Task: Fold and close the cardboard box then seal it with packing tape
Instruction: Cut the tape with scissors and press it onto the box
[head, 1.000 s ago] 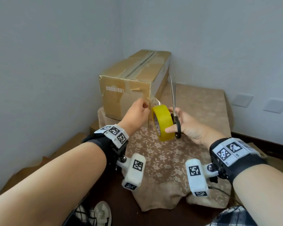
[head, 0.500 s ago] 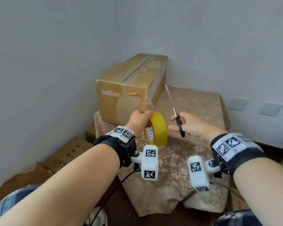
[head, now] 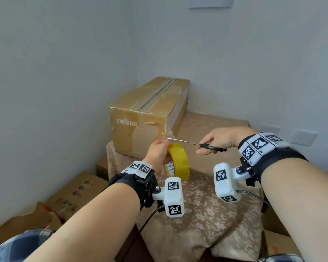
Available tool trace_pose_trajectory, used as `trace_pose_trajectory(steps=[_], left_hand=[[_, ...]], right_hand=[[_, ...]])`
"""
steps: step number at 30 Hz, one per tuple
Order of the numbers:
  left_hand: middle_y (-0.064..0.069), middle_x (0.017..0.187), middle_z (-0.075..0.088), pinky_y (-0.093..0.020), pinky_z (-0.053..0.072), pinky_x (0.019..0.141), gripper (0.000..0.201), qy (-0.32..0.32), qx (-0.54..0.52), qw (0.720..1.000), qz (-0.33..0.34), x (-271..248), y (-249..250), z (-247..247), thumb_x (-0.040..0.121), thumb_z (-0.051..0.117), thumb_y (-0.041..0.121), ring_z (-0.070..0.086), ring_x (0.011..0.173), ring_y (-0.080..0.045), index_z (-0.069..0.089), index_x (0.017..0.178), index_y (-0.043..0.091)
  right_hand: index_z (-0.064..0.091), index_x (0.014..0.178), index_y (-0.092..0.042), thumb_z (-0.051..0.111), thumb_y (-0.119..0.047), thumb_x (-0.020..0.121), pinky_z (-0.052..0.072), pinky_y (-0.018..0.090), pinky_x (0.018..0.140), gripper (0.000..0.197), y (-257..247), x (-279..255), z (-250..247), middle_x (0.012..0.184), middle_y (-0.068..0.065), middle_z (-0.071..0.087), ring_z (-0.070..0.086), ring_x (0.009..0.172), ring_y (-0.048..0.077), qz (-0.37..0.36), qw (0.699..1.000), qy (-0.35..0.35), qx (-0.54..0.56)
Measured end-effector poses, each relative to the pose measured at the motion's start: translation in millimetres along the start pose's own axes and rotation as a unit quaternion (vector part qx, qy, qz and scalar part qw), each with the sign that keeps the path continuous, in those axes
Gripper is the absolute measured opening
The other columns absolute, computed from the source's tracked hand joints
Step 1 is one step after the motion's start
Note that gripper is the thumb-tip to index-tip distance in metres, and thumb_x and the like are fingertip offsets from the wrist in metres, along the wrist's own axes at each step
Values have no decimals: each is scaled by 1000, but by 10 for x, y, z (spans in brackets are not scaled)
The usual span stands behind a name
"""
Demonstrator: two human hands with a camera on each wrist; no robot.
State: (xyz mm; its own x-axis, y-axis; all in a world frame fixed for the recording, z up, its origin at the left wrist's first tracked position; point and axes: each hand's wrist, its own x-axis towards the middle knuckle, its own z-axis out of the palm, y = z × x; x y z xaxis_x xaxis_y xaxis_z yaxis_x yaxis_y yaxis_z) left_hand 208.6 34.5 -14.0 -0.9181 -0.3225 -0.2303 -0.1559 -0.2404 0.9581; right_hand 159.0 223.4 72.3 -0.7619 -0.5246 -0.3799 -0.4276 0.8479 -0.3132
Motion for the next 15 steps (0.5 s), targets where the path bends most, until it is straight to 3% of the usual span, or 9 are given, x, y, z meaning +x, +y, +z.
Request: trace_pose_trajectory(steps=[3,7,11,13,15], left_hand=[[-9,73,60,-36,53,74,11,8,1,1000,15,22,-29,-8,90,57,9,59,67,-22,57,80,9],[-6,62,47,-30,39,57,17,44,5,999,26,33,-68,-54,86,62,19,45,58,-21,53,74,9],[-5,57,44,-28,34,49,20,57,7,998,16,-19,-43,-48,83,65,25,41,50,-20,53,77,10],[-6,57,44,-27,34,48,19,57,6,998,9,-35,-18,-68,83,65,21,41,49,-20,53,75,8],[-7,60,45,-28,36,50,17,54,8,998,2,-38,17,-100,82,65,18,43,52,-20,53,76,8]], right_hand=[[69,104,-39,59,-78,45,43,24,70,71,-22,56,-5,96,7,71,58,79,13,1,1000,-9,-7],[69,87,-46,64,-78,40,45,26,71,57,-36,101,-9,88,3,71,60,79,15,-5,1000,-10,9],[68,85,-48,67,-70,55,44,25,71,38,-82,99,-17,84,1,69,58,77,13,-9,1000,-21,-6],[69,86,-48,66,-71,53,44,25,73,40,-94,104,-21,85,2,70,58,78,13,-13,1000,-23,-6],[69,86,-47,65,-72,49,44,26,73,45,-93,101,-33,74,-3,66,57,75,14,-17,999,-27,3]])
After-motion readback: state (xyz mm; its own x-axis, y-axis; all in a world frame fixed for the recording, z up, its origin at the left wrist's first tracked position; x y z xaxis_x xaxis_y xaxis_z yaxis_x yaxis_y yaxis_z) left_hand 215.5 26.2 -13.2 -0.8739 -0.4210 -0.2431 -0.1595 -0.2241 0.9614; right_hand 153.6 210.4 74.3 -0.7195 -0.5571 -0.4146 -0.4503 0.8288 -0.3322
